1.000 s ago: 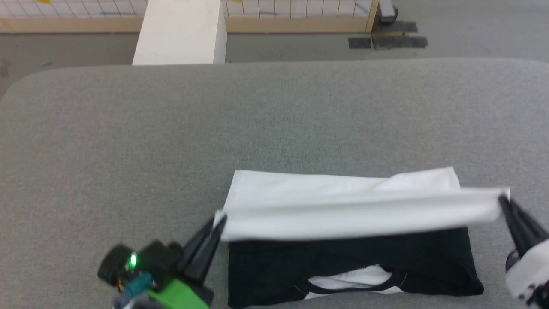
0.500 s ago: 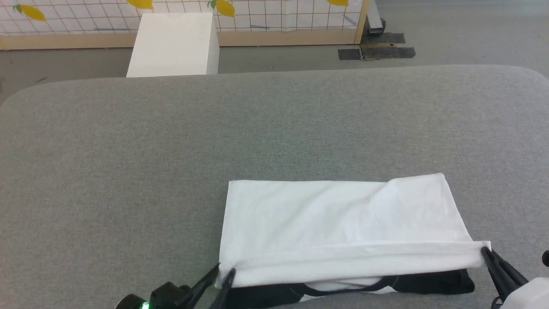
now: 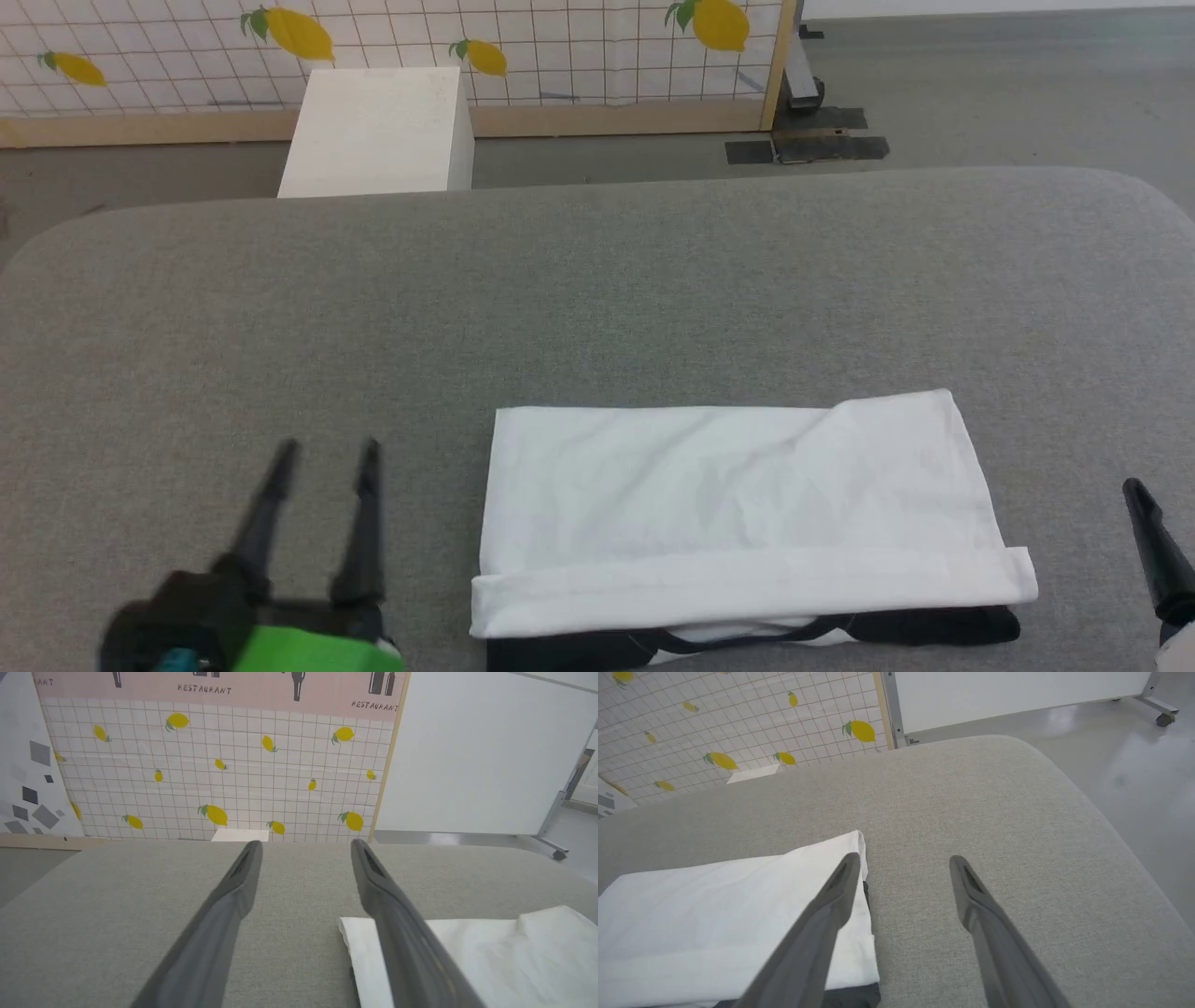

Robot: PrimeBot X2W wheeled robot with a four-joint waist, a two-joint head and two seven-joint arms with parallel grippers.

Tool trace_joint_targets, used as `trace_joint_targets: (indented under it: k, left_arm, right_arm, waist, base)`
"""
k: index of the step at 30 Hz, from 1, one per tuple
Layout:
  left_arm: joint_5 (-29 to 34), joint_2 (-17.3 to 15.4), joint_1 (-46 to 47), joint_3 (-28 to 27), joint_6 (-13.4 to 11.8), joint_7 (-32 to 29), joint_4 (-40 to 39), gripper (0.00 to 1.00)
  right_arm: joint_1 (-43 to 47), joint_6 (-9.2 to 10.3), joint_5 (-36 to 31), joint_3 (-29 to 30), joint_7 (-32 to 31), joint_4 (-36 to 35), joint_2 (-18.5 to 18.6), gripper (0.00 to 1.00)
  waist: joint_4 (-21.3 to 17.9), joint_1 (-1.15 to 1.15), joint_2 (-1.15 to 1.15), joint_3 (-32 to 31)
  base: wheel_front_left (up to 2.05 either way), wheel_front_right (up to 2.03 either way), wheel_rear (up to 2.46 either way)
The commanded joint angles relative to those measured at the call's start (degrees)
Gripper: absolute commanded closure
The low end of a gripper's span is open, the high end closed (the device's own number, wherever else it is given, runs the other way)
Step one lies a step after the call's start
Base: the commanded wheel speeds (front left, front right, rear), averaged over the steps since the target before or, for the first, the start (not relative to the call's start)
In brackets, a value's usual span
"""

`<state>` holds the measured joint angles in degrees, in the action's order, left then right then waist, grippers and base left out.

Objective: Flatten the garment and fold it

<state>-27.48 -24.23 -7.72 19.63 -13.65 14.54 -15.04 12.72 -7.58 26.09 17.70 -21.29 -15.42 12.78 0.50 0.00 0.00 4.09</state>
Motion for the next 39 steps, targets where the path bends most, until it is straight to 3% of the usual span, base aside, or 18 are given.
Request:
trace_joint_targets:
  k: [1,4,7,15,26,27,28,29,35,39]
  left_arm:
    - [2.7,1.5,-0.8,-2.2,-2.0,0.4,-2.5,0.00]
    - [7.9,4.8,-1.3,-6.3,-4.9,0.4,-7.6,0.00]
    - [11.2,7.7,-2.4,-8.6,-5.7,0.4,-9.6,0.00]
    - [14.7,11.7,-3.0,-9.3,-2.5,0.4,-8.1,0.00]
    - [16.3,13.8,-2.0,-10.3,1.7,0.5,-5.8,0.00]
    - [16.4,14.0,-1.9,-10.4,2.1,0.5,-5.6,0.00]
    - [16.4,14.1,-1.9,-10.4,2.3,0.5,-5.4,0.00]
    - [16.6,14.2,-1.8,-10.5,2.6,0.5,-5.2,0.00]
    - [16.7,14.9,-1.9,-10.9,3.9,0.5,-3.9,0.00]
    - [16.6,15.3,-2.7,-11.3,4.6,0.5,-3.3,0.00]
  right_arm:
    - [-1.5,0.09,-0.8,0.5,-0.6,0.4,-1.0,0.00]
    - [-3.2,0.09,-2.6,0.6,-1.6,2.5,-2.4,0.00]
    - [-5.0,0.09,-4.2,-0.7,-2.3,5.8,-3.3,0.00]
    - [-8.4,0.09,-5.8,-4.4,-2.8,14.2,-3.2,0.00]
    - [-11.4,0.09,-3.8,-9.9,-5.2,25.5,-0.8,0.00]
    - [-11.5,0.09,-3.1,-10.9,-6.4,26.4,-0.5,0.51]
    - [-11.6,0.09,-2.6,-11.5,-7.3,27.0,-0.3,0.67]
    - [-11.6,0.09,-2.3,-11.6,-8.3,27.8,-0.2,1.00]
    - [-13.3,0.09,-3.5,-9.8,-7.5,29.7,-0.4,1.00]
    - [-15.0,0.09,-4.4,-5.5,-5.5,29.1,0.7,1.00]
  waist:
    - [0.1,0.00,0.00,0.3]
    - [0.3,0.00,0.00,1.2]
    - [0.6,0.00,0.00,2.2]
    - [2.4,0.00,0.00,4.8]
    - [4.9,0.00,0.00,6.8]
    - [4.9,0.00,0.00,6.9]
    - [5.0,0.00,0.00,7.0]
    - [5.1,0.00,0.00,7.0]
    - [4.9,0.00,0.00,5.6]
    - [4.3,0.00,0.00,4.3]
  base:
    - [0.00,0.00,0.00]
    - [0.00,0.00,0.00]
    - [0.00,0.00,0.00]
    - [0.00,0.00,0.00]
    - [0.00,0.00,0.00]
    - [0.00,0.00,0.00]
    - [0.00,0.00,0.00]
    - [0.00,0.00,0.00]
    - [0.00,0.00,0.00]
    - [0.00,0.00,0.00]
